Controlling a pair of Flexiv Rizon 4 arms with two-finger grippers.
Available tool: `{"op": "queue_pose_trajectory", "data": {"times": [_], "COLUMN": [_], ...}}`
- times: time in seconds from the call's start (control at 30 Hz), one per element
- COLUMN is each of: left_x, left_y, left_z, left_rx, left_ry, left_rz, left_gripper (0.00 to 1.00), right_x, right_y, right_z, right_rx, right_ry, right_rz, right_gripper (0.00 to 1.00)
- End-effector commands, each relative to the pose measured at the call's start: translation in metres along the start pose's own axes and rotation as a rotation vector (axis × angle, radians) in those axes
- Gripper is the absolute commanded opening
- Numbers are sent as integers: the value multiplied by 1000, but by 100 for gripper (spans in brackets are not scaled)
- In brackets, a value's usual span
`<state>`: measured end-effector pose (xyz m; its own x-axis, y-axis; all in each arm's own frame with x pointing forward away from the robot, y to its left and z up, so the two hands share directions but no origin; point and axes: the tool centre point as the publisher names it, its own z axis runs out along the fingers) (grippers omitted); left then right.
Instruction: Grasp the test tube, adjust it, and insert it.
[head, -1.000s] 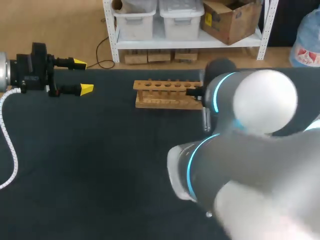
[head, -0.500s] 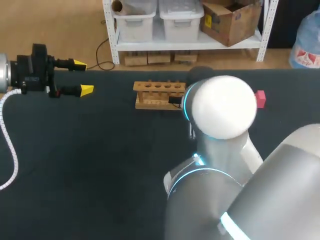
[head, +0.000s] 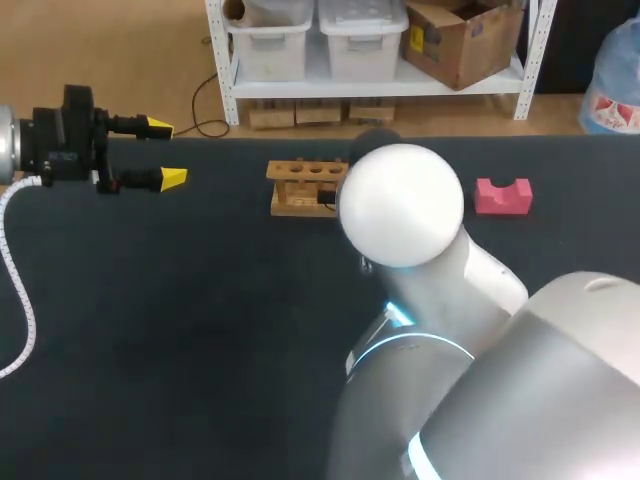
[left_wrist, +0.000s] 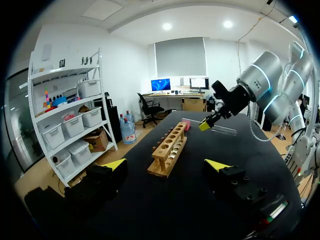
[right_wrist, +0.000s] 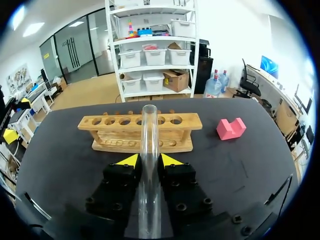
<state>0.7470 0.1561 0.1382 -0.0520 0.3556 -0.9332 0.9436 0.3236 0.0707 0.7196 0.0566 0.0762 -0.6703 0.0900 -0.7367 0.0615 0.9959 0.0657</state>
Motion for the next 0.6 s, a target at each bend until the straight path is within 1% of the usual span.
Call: {"op": "queue_pose_trajectory", "data": {"times": [0.03,0.27,0.37,0.6], "left_x": [2,2,2,2], "left_y": [-1,-1,-1,-1], "left_z": [-1,-1,-1,-1], "left_rx": [-3,-3,-3,-3], "left_ry": [-6,-6,-6,-6], "left_rz": [4,4,4,4], "left_gripper": [100,100,100,100], "right_x": [-3,-7,-11,-20], "right_y": [1,2,3,3], "right_z": [5,9,10,17], "right_rx": [-2,-27,-54,-68], "right_ry": [-2,13,15,16], "right_rz": [-1,6,-4,-4], "right_gripper": [0,0,0,0]}}
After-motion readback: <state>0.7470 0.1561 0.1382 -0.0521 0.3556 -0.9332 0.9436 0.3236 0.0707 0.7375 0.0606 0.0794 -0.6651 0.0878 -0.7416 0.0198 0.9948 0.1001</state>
